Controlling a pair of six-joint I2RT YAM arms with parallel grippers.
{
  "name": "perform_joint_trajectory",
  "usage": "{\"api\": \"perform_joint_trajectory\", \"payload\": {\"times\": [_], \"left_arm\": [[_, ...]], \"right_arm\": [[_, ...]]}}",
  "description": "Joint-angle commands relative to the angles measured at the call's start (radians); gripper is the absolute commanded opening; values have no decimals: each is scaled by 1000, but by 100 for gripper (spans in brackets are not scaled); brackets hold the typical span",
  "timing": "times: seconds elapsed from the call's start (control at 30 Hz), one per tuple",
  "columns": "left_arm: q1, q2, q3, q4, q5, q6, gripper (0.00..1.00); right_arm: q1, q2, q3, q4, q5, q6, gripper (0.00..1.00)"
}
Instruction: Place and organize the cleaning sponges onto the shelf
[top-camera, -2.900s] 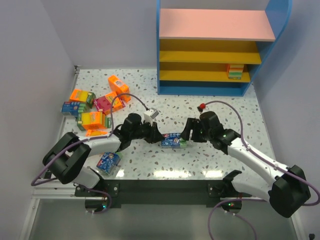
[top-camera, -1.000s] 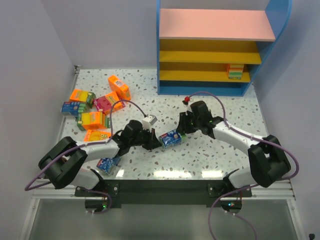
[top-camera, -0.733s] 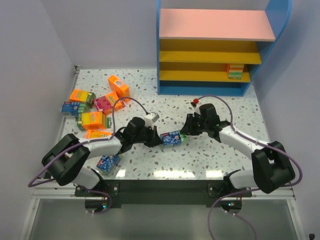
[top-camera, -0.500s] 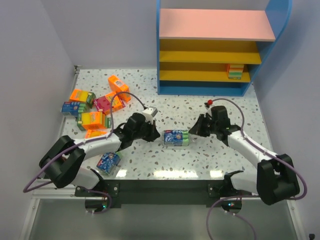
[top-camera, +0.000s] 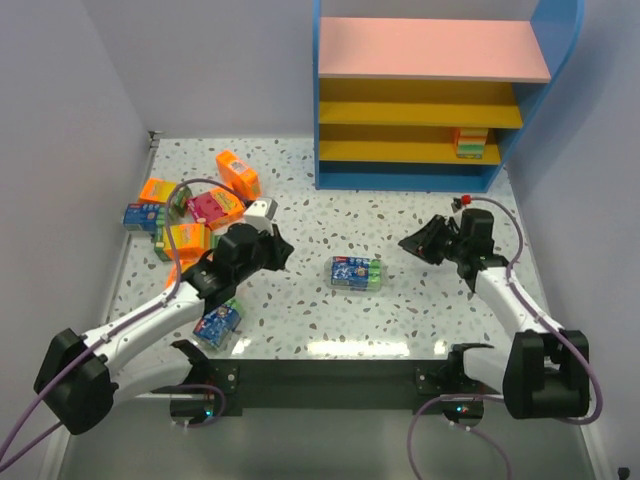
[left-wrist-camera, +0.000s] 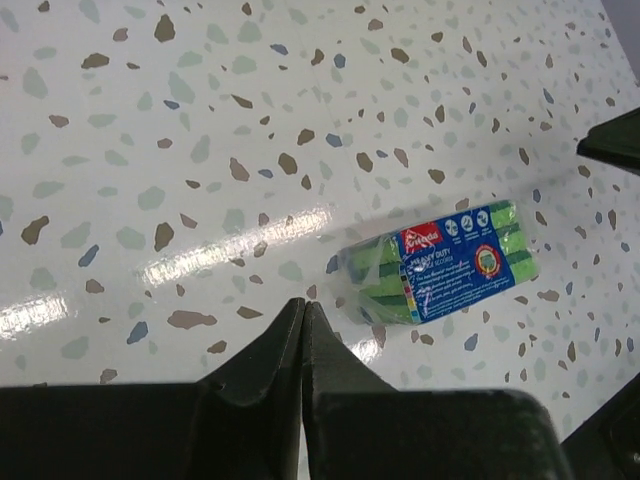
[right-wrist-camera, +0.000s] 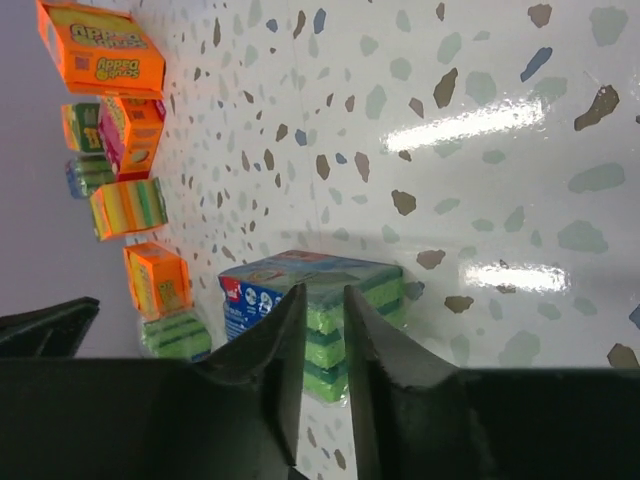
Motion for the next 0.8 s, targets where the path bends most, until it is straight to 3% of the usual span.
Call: {"api": "perform_joint_trajectory", "payload": {"times": [0.0,0.03,0.23,0.43,0.77], "left_arm": [[6,16,-39,4,51,1,6],[6,22,-51,40,62,-2,6],[6,80,-51,111,139,-13,5],[6,106,-46,140,154,-13,4],[5,226,-25,267,220,-25,0]], "right_arm": [[-1,-89,68,-145,-36,-170,34],[-2,-100,70,-171,-40,-191,43],[62,-134,59,-282,-8,-290,64],[203,-56,60,-225,88,-267,68],[268,101,34,-64,115,-235,67]]}}
